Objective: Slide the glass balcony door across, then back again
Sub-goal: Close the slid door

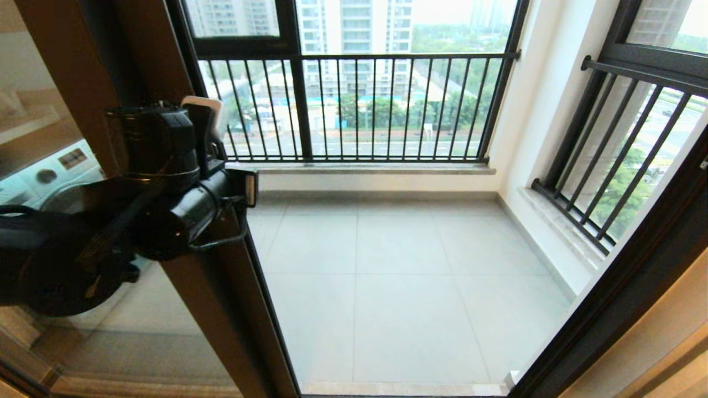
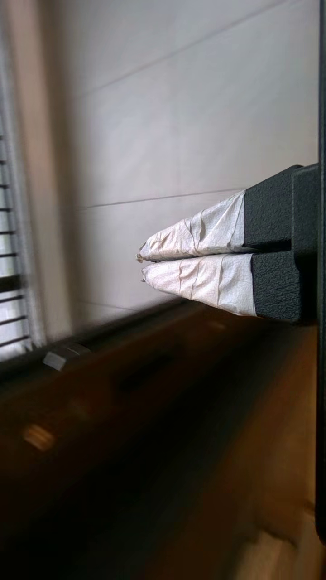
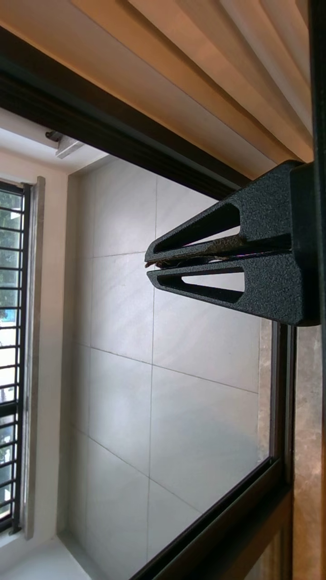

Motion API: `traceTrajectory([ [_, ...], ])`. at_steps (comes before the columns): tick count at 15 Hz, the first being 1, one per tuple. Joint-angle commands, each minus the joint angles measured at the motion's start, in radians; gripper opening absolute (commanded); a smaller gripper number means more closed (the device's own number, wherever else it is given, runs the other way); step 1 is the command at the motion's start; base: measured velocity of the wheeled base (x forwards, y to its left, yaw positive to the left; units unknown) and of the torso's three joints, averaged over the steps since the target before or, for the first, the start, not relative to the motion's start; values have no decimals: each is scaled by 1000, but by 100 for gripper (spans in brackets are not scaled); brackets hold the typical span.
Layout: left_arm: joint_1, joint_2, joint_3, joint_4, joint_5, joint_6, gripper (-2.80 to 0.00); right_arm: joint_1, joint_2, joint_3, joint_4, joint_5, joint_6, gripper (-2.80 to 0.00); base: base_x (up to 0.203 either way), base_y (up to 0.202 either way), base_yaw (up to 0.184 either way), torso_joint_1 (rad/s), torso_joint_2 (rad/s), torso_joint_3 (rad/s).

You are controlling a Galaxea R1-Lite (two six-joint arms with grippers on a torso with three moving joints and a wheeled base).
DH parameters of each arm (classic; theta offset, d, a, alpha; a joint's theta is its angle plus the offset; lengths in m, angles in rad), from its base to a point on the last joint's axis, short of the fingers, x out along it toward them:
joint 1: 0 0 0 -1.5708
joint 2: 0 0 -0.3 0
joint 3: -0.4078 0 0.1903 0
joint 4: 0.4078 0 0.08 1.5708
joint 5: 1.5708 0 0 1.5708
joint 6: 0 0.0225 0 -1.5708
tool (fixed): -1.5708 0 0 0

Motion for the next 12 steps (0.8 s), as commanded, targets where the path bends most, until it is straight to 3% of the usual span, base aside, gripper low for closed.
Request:
traceTrajectory([
  [1, 2, -156, 44, 210, -8, -33, -280, 0, 0, 0, -1, 0, -1, -280, 0, 0, 0, 0, 0, 0],
  [2, 1, -200, 39, 347, -65, -121, -280, 1, 0, 0, -1, 0, -1, -280, 0, 0, 0, 0, 0, 0],
  [3, 4, -220, 12, 415, -171, -192, -280, 0, 0, 0, -1, 1, -1, -280, 0, 0, 0, 0, 0, 0],
  [5, 51, -241, -45, 527, -338, -266, -280, 2, 0, 0, -1, 0, -1, -280, 0, 0, 0, 0, 0, 0],
  [9, 127, -208, -54, 530, -347, -317, -280, 0, 0, 0, -1, 0, -1, -280, 0, 0, 0, 0, 0, 0],
  [12, 139, -184, -44, 525, -321, -267, -280, 2, 0, 0, -1, 0, -1, -280, 0, 0, 0, 0, 0, 0],
])
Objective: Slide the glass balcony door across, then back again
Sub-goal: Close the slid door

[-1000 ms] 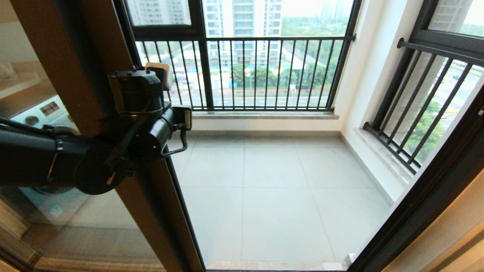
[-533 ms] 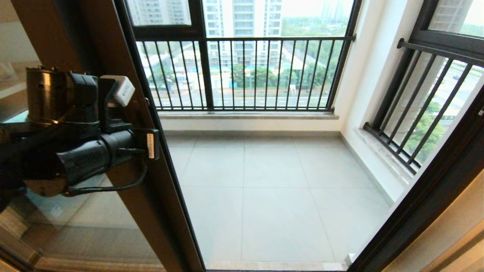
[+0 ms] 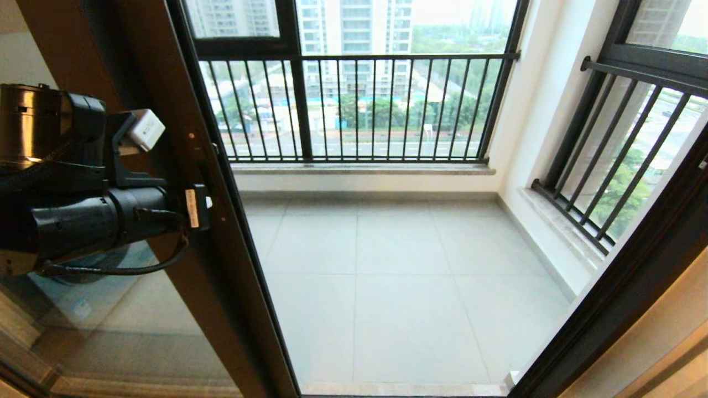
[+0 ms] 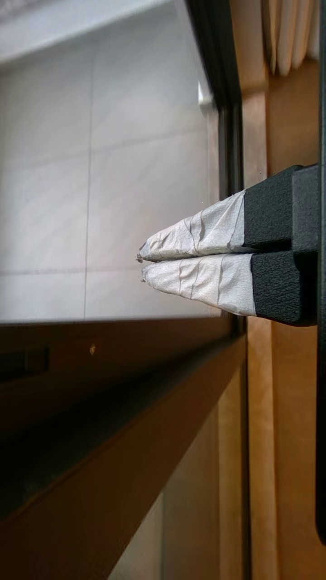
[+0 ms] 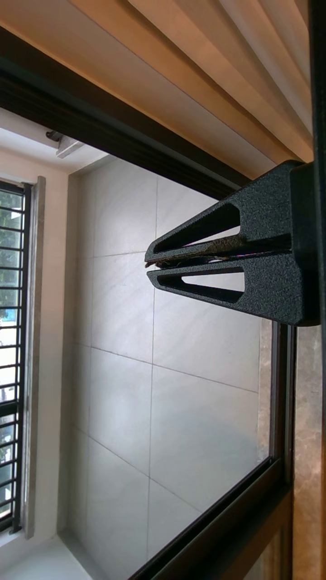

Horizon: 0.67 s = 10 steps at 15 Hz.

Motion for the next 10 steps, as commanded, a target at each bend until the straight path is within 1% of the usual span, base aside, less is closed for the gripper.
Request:
traceTrajectory([
  [1, 21, 28, 0, -26, 2, 29, -280, -1, 0, 0, -1, 2, -1, -280, 0, 0, 0, 0, 0, 0],
  [5, 27, 84, 34, -153, 4, 33, -280, -1, 0, 0, -1, 0, -1, -280, 0, 0, 0, 0, 0, 0],
  [6, 28, 86, 35, -168, 9, 34, 0, 0, 0, 0, -1, 0, -1, -280, 0, 0, 0, 0, 0, 0],
  [10, 27, 81, 53, -174, 5, 32, 0, 0, 0, 0, -1, 0, -1, -280, 0, 0, 0, 0, 0, 0],
])
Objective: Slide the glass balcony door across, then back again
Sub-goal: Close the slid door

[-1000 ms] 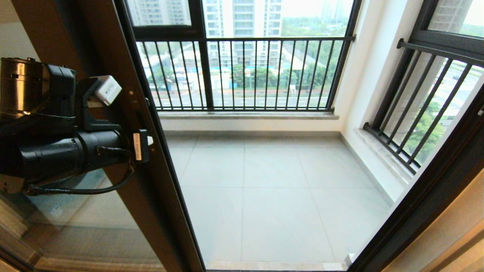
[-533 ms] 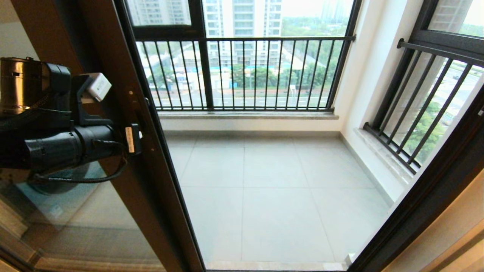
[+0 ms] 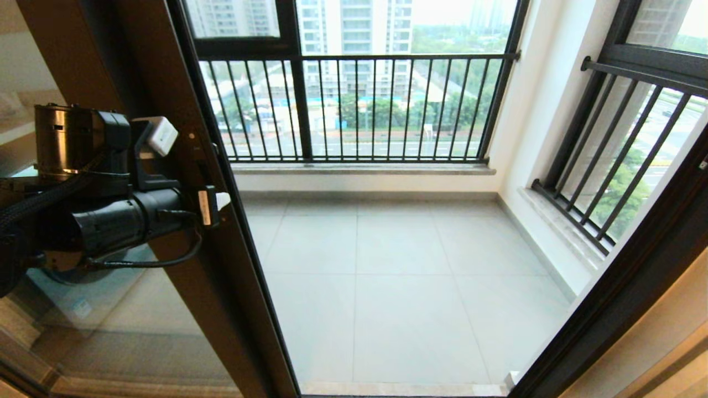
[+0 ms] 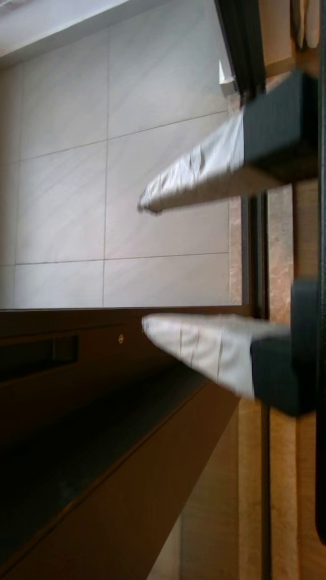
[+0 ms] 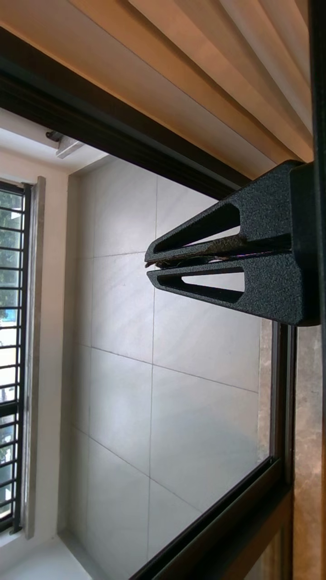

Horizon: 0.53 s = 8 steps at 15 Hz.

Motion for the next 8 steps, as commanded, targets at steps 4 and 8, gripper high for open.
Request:
traceTrajectory([
  [4, 5, 25, -1, -38, -2, -7, 0, 0, 0, 0, 0, 2, -1, -280, 0, 0, 0, 0, 0, 0],
  [8, 12, 70, 30, -162, -2, 2, 0, 0, 0, 0, 0, 1, -1, -280, 0, 0, 0, 0, 0, 0],
])
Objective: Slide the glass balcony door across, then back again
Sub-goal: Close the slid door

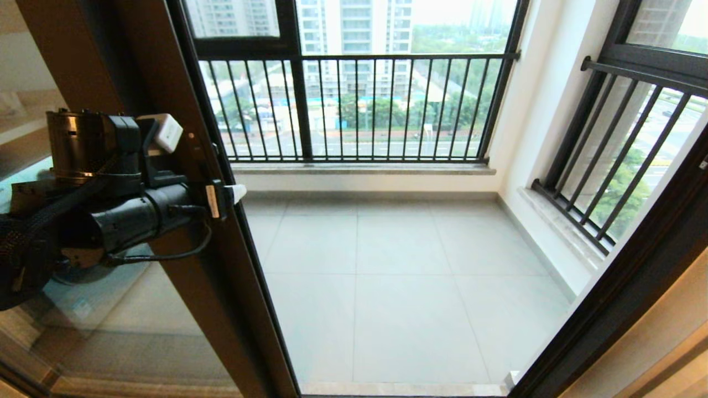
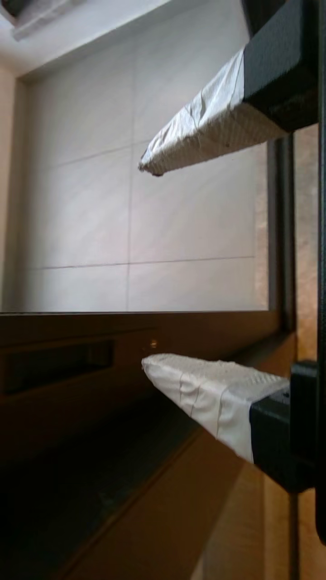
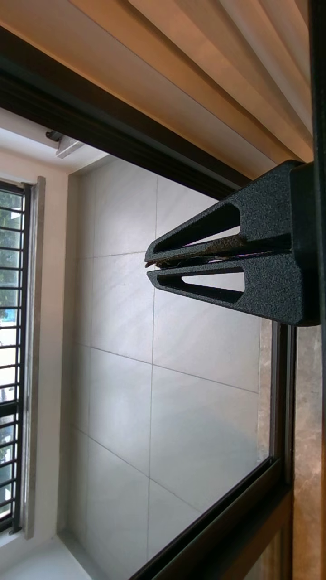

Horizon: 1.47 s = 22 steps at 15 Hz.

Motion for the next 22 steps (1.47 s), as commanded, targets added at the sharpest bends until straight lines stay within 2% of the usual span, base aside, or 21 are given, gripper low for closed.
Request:
traceTrajectory([
  [1, 2, 36, 20, -38, 1, 0, 0, 0, 0, 0, 0, 1, -1, -280, 0, 0, 0, 0, 0, 0],
  [7, 31, 129, 24, -160, 0, 25, 0, 0, 0, 0, 0, 0, -1, -280, 0, 0, 0, 0, 0, 0],
  [22, 20, 156, -68, -153, -22, 22, 0, 1, 0, 0, 0, 1, -1, -280, 0, 0, 0, 0, 0, 0],
])
